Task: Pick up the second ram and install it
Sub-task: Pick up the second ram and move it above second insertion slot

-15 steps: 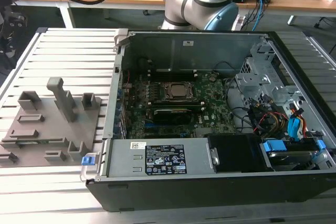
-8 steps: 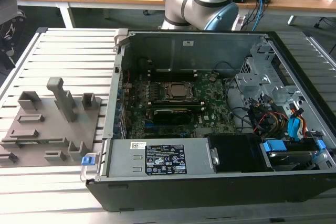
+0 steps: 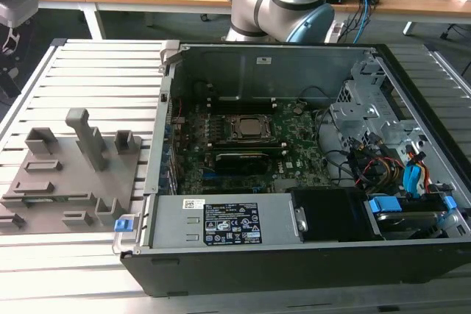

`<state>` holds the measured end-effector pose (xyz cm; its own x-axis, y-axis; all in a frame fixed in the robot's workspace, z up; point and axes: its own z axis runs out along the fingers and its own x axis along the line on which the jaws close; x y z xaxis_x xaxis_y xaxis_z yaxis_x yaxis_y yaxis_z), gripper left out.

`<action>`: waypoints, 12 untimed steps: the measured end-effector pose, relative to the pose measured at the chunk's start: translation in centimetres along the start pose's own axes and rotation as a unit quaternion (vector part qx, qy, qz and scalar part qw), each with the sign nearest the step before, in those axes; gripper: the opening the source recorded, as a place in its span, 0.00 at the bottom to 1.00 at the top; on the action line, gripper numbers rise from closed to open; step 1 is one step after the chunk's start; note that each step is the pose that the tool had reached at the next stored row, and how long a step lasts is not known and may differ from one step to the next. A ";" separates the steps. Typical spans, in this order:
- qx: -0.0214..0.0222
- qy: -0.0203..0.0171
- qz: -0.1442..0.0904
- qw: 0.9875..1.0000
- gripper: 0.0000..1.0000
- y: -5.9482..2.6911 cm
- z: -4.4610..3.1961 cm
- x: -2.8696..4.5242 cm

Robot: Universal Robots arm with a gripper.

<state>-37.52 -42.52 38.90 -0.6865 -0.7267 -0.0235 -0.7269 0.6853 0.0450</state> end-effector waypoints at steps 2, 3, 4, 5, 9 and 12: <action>0.000 0.001 -0.019 1.000 0.11 0.00 0.00 0.00; -0.001 0.002 -0.034 0.999 0.11 0.00 0.00 0.00; -0.001 0.002 -0.044 0.999 0.11 0.00 0.00 0.00; -0.001 0.003 -0.061 0.998 0.11 0.00 0.00 0.00; -0.003 0.006 -0.127 0.992 0.11 0.00 0.00 0.00; -0.003 0.007 -0.147 0.989 0.11 0.00 0.00 0.00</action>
<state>-37.52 -42.52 38.89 -0.4451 -0.8952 -0.0236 -0.8950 0.4438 0.0450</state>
